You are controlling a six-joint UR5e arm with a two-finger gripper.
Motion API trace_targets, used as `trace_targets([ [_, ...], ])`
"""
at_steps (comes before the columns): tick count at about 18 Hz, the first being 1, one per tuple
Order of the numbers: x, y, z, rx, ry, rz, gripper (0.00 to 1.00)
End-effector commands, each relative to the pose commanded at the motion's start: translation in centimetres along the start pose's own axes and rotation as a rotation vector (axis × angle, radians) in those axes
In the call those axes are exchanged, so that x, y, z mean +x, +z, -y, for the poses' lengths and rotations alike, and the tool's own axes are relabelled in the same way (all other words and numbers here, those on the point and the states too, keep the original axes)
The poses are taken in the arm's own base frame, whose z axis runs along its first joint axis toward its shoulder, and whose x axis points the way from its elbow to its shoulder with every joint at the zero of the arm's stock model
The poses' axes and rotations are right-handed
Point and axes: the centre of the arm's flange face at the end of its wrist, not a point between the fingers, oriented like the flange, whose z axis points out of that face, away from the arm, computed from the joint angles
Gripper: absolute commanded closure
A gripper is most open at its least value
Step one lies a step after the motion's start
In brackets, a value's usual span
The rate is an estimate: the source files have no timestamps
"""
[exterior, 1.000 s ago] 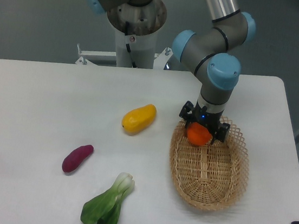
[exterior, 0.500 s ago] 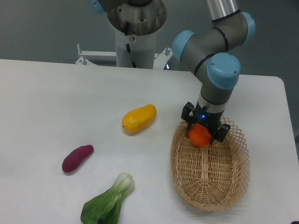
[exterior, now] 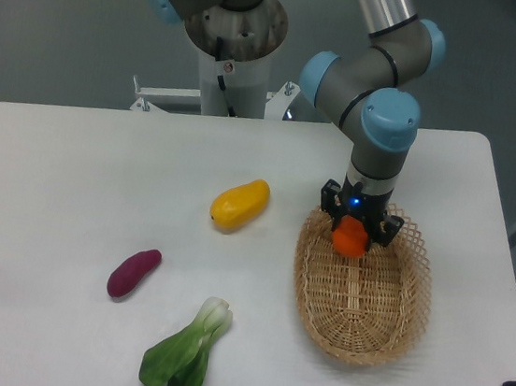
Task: Pick up the orange from the basket
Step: 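Close the gripper on the orange, then lift the orange out of the basket and move it toward the mango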
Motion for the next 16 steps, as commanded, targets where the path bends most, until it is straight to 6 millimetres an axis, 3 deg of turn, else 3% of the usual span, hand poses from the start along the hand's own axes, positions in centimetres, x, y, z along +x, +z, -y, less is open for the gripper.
trace_targets([
  [2,-0.6,-1.4,1.0,0.016,0.002,0.021,0.34],
  [9,-1.4,-10.6,10.4,0.108,-0.090,0.061,0.34],
  [13,1.9,-15.5,14.1,0.208,-0.142,0.078,0.34],
  [16,3.1,-17.2,15.6,0.236,-0.142,0.088,0.34],
])
